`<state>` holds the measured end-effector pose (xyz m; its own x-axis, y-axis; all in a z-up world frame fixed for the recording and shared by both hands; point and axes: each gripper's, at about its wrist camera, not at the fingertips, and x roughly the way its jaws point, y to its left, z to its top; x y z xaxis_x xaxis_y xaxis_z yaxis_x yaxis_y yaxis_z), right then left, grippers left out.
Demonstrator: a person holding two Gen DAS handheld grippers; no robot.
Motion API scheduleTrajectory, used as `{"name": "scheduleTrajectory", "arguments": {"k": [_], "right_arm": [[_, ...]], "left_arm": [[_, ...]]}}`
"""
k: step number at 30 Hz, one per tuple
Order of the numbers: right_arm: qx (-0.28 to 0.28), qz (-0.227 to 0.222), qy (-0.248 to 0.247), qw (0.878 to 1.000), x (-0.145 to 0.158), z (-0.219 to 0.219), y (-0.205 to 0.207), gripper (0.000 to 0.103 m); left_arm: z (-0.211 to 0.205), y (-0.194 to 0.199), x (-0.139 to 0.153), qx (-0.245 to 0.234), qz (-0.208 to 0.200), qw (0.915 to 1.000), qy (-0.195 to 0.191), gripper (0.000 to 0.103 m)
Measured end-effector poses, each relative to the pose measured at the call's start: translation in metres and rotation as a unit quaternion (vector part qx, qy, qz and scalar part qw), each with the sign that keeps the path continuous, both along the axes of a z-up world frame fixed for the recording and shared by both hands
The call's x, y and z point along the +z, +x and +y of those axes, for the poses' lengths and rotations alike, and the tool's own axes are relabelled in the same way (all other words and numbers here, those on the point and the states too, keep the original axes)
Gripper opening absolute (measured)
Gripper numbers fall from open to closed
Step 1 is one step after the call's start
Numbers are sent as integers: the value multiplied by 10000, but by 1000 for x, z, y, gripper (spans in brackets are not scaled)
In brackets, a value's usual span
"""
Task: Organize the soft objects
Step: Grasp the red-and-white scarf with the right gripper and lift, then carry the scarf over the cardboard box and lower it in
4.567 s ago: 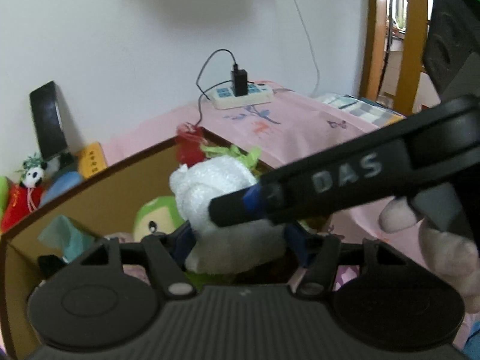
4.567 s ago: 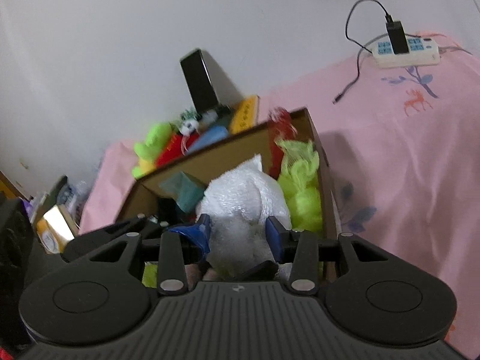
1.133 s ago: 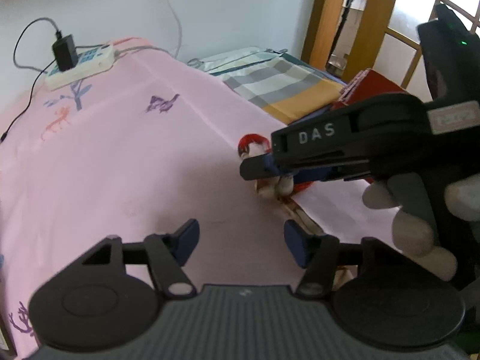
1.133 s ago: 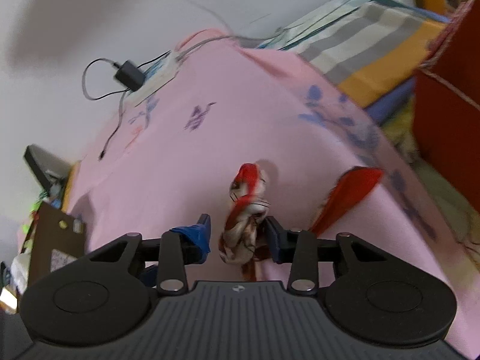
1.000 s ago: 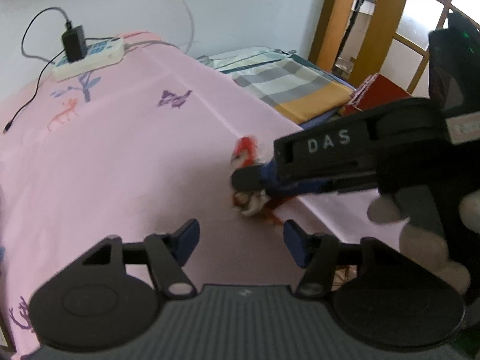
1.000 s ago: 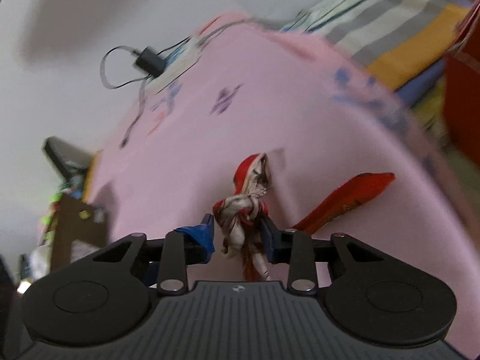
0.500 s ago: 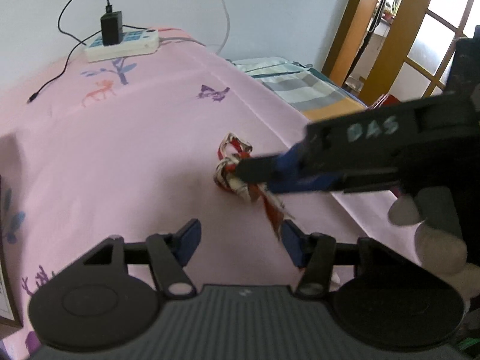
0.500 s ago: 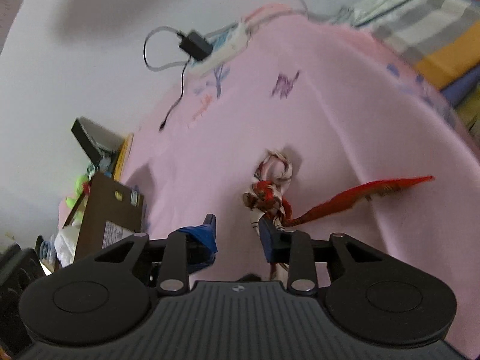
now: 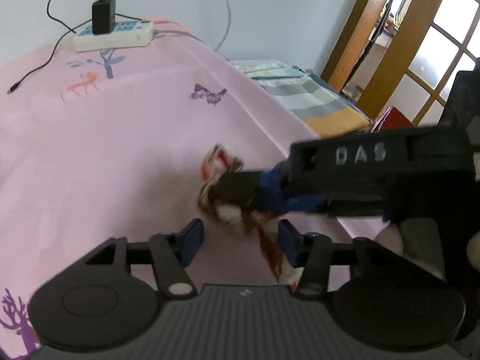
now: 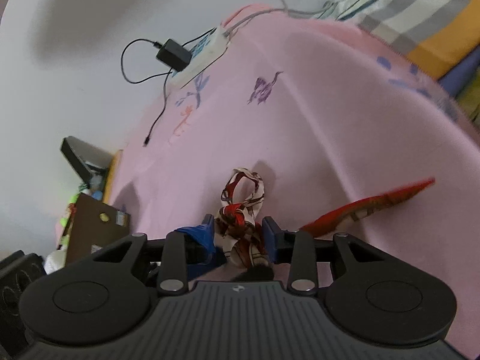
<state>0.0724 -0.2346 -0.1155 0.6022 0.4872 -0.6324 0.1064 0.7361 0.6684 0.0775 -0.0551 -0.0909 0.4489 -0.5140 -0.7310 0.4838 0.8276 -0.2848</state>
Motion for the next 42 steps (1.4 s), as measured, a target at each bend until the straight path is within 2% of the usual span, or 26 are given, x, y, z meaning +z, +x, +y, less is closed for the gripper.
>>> {"name": "scheduleTrajectory", "arguments": {"k": [2, 4, 5, 11, 17, 26, 29, 34, 39, 42], "right_arm": [[-9, -29, -73, 10000, 1, 2, -1, 15], [-9, -6, 70, 10000, 1, 1, -4, 13], [-6, 4, 132, 9999, 2, 1, -6, 12], [244, -182, 207, 9993, 14, 17, -22, 11], [695, -467, 184, 9963, 35, 56, -36, 11], [1257, -1113, 663, 9836, 87, 127, -34, 11], [1340, -1292, 940, 9780, 106, 150, -29, 12], [1311, -1438, 1671, 9666, 131, 188, -14, 12], [964, -1059, 2558, 9561, 125, 218, 0, 12], [720, -743, 3006, 9481, 109, 231, 5, 12]], "left_arm": [[-1, 1, 0, 7, 14, 10000, -7, 33], [0, -1, 1, -8, 29, 10000, -17, 20], [2, -2, 2, -1, 38, 10000, -31, 17], [22, -20, 19, 101, -158, 9998, -73, 16], [54, -50, 43, 223, -528, 9983, 109, 15], [126, -84, 105, 658, -1363, 9882, 224, 15], [151, -88, 129, 769, -1681, 9823, 310, 15], [197, -89, 168, 830, -2206, 9707, 464, 15], [235, -79, 186, 759, -2423, 9644, 736, 15], [251, -71, 181, 707, -2353, 9655, 865, 15]]}}
